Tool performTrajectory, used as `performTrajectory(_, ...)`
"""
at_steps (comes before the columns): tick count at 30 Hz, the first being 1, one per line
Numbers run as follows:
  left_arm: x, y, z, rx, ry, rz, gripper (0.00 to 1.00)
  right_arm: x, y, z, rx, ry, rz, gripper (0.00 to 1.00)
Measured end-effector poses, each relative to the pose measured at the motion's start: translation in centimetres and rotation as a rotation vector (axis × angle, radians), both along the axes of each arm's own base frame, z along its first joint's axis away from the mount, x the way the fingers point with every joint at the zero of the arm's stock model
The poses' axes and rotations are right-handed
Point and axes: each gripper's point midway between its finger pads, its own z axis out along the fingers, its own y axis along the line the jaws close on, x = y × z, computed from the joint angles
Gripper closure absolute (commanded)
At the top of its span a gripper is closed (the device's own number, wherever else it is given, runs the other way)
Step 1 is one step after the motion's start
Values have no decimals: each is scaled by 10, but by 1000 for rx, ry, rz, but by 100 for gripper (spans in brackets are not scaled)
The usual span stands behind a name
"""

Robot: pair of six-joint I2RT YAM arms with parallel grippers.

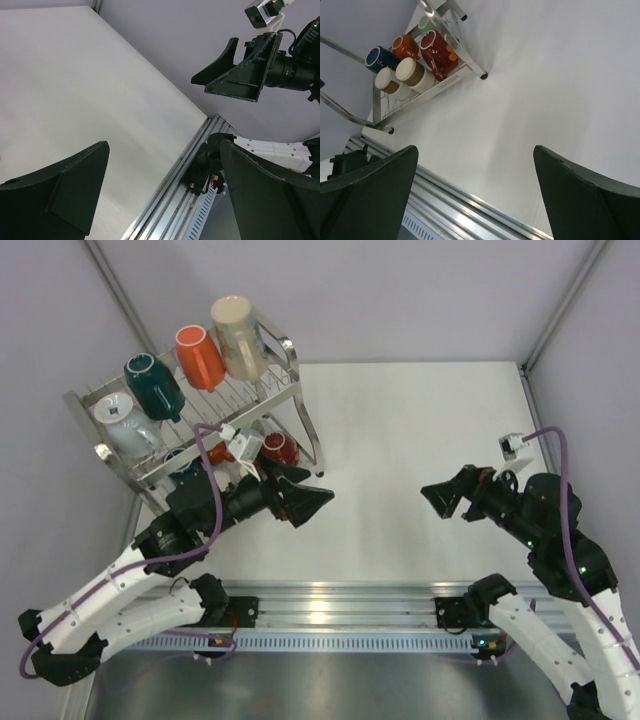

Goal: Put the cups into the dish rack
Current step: Place the cup upside down on the dish rack

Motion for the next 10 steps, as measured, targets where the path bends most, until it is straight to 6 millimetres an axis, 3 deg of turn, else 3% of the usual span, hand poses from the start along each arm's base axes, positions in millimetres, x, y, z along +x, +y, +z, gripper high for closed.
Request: performTrajectory(10, 0, 3, -13, 30, 21, 9, 2, 0, 7, 14, 39, -45, 30, 1)
